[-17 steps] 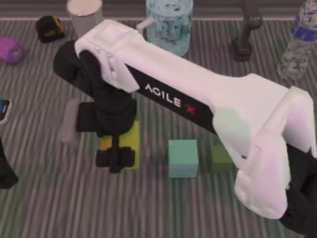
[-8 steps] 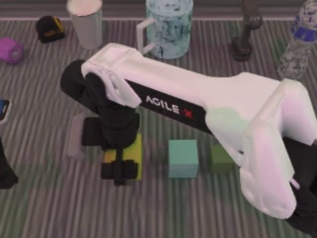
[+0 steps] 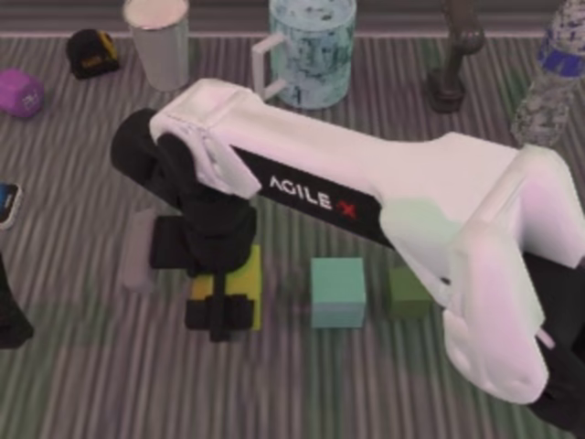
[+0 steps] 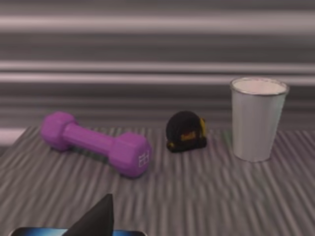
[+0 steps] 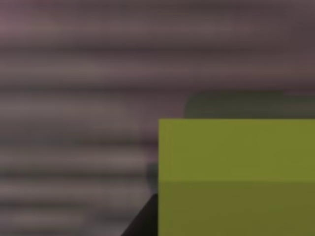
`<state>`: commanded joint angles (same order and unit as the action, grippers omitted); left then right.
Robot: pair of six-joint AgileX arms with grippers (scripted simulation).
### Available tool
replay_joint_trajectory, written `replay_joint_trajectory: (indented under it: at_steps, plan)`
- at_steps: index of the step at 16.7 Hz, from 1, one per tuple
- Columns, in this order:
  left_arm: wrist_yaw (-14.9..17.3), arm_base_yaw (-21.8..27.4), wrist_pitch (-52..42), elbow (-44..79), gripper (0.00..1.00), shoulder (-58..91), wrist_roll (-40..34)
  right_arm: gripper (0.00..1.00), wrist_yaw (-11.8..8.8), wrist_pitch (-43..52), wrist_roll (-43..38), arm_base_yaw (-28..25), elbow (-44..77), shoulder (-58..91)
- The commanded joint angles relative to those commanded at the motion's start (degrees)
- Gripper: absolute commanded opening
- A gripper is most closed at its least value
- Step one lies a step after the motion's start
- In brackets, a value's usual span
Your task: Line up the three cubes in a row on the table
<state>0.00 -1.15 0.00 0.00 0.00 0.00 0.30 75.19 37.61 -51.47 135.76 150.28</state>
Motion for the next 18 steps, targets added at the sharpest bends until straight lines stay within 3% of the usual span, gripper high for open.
replay_joint_trajectory:
  at_steps: [6,18]
  plan:
    - [0.0,0.0,0.0,0.0,1.0,0.0,0.0,0.98,0.0,0.0,0.0,0.0,0.0,0.0]
    - [0.0,0.0,0.0,0.0,1.0,0.0,0.0,1.0,0.0,2.1,0.1,0.0,2.3,0.9]
